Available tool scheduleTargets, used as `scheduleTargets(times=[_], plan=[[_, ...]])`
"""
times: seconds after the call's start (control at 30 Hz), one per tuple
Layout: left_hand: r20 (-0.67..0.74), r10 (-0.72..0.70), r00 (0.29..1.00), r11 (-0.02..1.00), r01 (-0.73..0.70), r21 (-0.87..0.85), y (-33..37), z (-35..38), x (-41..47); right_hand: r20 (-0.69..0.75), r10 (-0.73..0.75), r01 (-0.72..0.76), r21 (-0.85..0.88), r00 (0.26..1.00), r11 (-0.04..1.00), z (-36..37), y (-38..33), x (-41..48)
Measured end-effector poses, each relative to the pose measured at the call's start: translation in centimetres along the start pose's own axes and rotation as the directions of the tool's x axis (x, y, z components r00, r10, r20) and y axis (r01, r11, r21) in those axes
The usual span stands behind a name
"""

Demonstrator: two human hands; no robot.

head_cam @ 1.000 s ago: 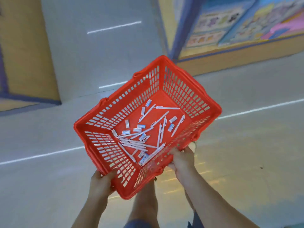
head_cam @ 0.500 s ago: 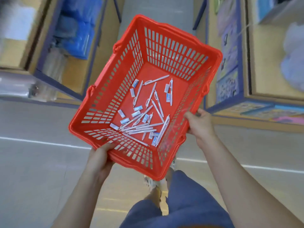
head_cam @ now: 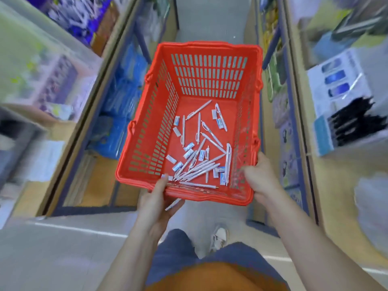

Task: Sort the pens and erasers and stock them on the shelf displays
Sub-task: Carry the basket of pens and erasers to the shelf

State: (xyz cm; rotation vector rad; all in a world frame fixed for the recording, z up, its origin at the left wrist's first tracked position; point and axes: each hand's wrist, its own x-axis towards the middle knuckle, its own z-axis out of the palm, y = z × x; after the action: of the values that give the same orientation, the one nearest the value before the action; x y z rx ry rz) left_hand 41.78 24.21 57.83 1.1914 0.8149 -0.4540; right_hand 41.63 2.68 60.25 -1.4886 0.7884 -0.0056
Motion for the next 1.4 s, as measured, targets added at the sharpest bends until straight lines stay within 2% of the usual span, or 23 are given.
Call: scheduleTargets(times=[0.13, 0.23, 0.33, 0.4, 0.6, 0.87, 1.03, 1.17, 1.3, 1.4], plan=[[-0.088, 0.133, 0.987, 0.983, -0.12, 0.139, 8.4, 1.4, 6.1, -0.043, 0.032, -0.031, 0.005, 0.999, 0.999, 2.0, -4.9, 7.5], [-0.01, 0.231, 0.973, 0.923, -0.215, 0.32, 15.1, 3.7, 11.3, -0.067, 0.061, -0.06, 0.019, 0.996, 0.998, 4.4, -8.0, 13.3], [0.05, 0.207, 0.977, 0.874, -0.208, 0.438, 22.3, 6.8, 17.0, -0.139, 0.097, -0.092, 0.046, 0.985, 0.995, 7.2, -11.5, 18.9], [0.096, 0.175, 0.98, 0.868, -0.199, 0.454, 27.0, 9.0, 20.3, -0.171, 0.126, -0.114, 0.08, 0.977, 0.99, 8.6, -14.1, 22.4], [0.195, 0.093, 0.976, 0.797, -0.191, 0.573, 37.6, 18.1, 30.4, -0.2, 0.102, -0.083, 0.105, 0.974, 0.991, 11.1, -21.8, 33.3], [0.237, 0.246, 0.94, 0.621, -0.341, 0.706, 48.7, 33.8, 44.4, -0.198, 0.061, -0.05, 0.062, 0.978, 0.997, 11.0, -31.0, 53.7], [0.202, 0.462, 0.864, 0.421, -0.414, 0.807, 56.1, 43.7, 51.1, -0.16, 0.022, -0.01, 0.075, 0.987, 0.997, 12.0, -38.6, 66.0], [0.209, 0.627, 0.751, 0.239, -0.441, 0.865, 62.5, 50.4, 56.7, -0.191, -0.048, 0.057, 0.044, 0.98, 0.997, 14.1, -44.1, 76.0], [0.237, 0.675, 0.699, 0.174, -0.463, 0.869, 69.3, 56.3, 65.3, -0.252, -0.104, 0.095, -0.048, 0.962, 0.994, 17.3, -47.9, 86.6], [0.318, 0.696, 0.643, 0.075, -0.506, 0.859, 75.6, 61.4, 71.0, -0.338, -0.105, 0.087, -0.067, 0.935, 0.994, 20.0, -51.1, 93.7]])
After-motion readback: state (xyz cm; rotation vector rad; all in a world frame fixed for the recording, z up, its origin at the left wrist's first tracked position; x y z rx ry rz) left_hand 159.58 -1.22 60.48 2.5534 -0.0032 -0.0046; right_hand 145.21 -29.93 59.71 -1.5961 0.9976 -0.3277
